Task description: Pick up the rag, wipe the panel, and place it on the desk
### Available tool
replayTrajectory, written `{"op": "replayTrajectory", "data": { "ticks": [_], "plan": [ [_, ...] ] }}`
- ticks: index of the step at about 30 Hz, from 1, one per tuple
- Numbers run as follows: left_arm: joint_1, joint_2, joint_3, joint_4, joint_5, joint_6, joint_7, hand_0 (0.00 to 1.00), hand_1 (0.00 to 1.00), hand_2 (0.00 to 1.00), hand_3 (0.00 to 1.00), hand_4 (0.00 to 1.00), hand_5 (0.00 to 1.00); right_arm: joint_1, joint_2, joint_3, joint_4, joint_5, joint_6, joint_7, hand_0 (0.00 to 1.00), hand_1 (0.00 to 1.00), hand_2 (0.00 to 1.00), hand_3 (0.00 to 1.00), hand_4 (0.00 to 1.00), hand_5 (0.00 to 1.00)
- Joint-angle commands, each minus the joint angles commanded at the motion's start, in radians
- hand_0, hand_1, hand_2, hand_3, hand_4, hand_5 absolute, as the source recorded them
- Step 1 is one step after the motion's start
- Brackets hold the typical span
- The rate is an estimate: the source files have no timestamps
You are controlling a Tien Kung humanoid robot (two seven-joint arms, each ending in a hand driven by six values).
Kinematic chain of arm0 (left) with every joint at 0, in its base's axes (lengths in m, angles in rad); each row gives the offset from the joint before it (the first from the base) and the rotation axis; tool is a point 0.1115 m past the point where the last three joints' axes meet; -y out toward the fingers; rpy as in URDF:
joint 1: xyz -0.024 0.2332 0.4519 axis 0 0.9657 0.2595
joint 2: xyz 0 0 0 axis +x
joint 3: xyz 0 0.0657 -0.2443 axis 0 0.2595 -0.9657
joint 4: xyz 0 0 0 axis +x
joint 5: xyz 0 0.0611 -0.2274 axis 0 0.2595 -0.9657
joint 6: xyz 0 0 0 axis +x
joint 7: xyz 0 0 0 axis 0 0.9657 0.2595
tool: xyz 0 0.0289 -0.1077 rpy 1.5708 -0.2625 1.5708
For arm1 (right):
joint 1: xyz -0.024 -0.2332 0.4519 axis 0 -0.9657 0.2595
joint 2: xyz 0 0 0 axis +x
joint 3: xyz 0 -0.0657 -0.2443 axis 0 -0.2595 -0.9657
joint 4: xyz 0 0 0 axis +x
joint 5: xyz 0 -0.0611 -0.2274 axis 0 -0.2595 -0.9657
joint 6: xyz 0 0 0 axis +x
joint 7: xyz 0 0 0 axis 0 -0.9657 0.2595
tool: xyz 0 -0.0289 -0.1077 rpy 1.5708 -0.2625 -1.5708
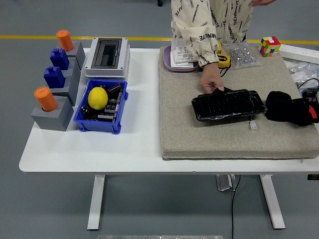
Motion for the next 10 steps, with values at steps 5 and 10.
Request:
{"op": "replayTrajectory", "data": {
  "ticks": [5,10],
  "plan": [
    [0.005,-0.003,-0.011,0.0,0.004,0.002,0.002,0.65,0.697,0.747,0.565,0.6,0.477,0.011,-0.019,0.015,-0.016,-0.208,0.014,-0.024,0.563,0.596,0.673,0.569,0.998,0.526],
    [0.002,-0.005,-0.007,0.0,-0.002,0.001,-0.001,0.65,0.697,0.747,0.565,0.6,0.477,0.026,-0.038,0.025,-0.024,-0.416,0.027,-0.046,0.563,0.596,0.673,0.569,0.998,0.526]
  ]
}}
